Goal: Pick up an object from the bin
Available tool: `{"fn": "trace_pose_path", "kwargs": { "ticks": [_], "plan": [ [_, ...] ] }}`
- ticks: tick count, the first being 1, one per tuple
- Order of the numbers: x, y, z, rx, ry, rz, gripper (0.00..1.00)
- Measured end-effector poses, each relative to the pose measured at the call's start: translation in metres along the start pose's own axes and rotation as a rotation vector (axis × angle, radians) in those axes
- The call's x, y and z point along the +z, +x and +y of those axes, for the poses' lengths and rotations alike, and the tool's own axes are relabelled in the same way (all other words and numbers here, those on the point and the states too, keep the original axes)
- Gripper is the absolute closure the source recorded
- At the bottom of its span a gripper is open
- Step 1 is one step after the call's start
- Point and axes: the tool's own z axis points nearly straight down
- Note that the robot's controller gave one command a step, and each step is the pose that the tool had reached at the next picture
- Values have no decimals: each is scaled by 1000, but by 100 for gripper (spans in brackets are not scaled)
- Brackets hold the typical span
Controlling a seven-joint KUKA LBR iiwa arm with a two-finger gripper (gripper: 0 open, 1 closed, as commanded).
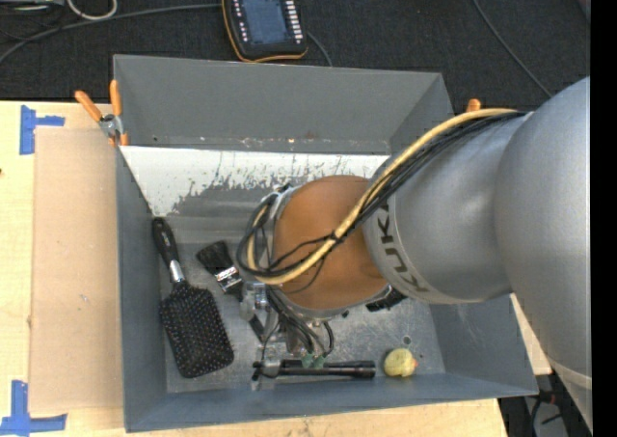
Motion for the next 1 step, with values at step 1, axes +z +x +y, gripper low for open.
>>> {"fn": "trace_pose_path", "kwargs": {
  "ticks": [1],
  "plan": [
    [-4, -2, -1, 6, -2, -8, 0]
  ]
}}
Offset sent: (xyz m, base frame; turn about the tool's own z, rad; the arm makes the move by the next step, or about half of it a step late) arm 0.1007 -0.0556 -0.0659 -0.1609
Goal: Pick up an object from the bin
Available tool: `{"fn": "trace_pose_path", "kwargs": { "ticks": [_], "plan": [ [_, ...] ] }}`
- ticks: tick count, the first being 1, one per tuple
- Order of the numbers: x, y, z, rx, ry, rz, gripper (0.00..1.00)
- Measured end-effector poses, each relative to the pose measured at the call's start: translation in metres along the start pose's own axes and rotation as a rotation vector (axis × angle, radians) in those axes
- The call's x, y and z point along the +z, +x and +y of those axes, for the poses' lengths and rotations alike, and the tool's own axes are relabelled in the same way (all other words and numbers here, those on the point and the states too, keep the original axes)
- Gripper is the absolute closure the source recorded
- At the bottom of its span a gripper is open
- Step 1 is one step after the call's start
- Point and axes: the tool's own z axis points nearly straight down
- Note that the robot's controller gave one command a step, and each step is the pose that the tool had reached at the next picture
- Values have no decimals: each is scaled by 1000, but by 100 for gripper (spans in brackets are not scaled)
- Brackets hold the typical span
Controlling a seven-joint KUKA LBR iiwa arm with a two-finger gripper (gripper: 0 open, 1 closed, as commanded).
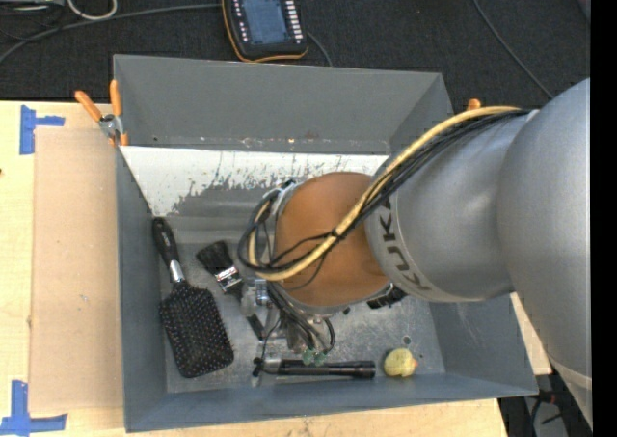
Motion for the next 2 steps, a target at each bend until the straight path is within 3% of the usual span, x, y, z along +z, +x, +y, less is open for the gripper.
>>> {"fn": "trace_pose_path", "kwargs": {
  "ticks": [1, 2],
  "plan": [
    [72, -101, -56, -164, 0, 0, 0],
    [70, -118, -67, -121, -3, -2, 0]
  ]
}}
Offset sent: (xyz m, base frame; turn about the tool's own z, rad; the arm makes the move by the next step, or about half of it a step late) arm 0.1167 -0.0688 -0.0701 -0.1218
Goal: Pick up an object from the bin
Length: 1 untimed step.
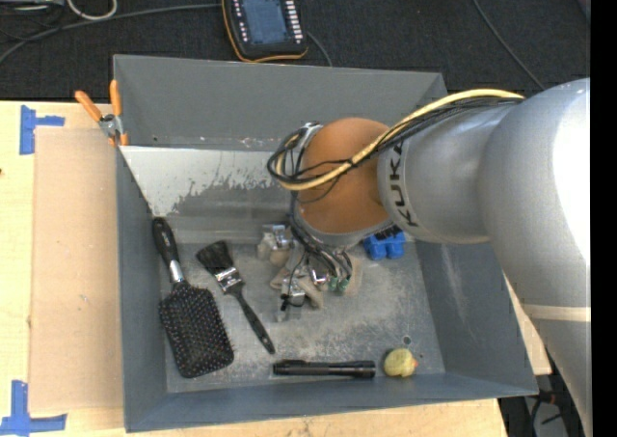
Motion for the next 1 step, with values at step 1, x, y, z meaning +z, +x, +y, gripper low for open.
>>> {"fn": "trace_pose_path", "kwargs": {
  "ticks": [1],
  "plan": [
    [0, -23, -40, -251, -1, 2, 0]
  ]
}}
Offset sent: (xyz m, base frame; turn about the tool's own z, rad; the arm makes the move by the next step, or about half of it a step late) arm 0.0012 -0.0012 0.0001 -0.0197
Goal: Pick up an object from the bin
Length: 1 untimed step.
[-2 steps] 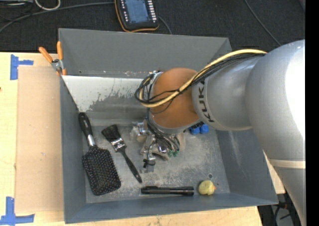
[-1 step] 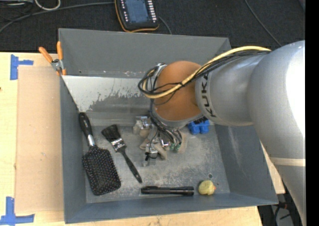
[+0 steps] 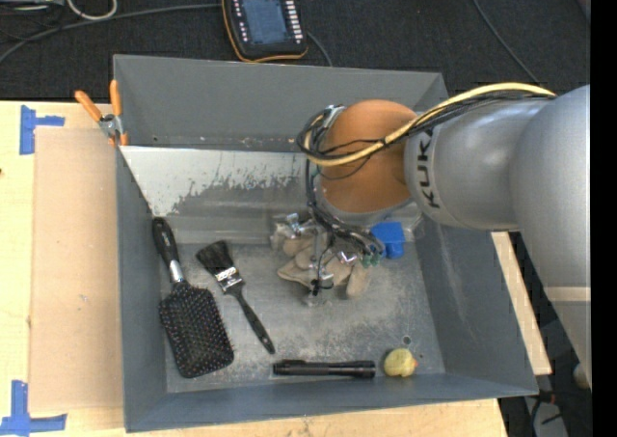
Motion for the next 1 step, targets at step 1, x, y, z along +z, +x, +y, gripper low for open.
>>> {"fn": "trace_pose_path", "kwargs": {
  "ticks": [1],
  "plan": [
    [0, 11, 44, 231, -1, -2, 0]
  ]
}}
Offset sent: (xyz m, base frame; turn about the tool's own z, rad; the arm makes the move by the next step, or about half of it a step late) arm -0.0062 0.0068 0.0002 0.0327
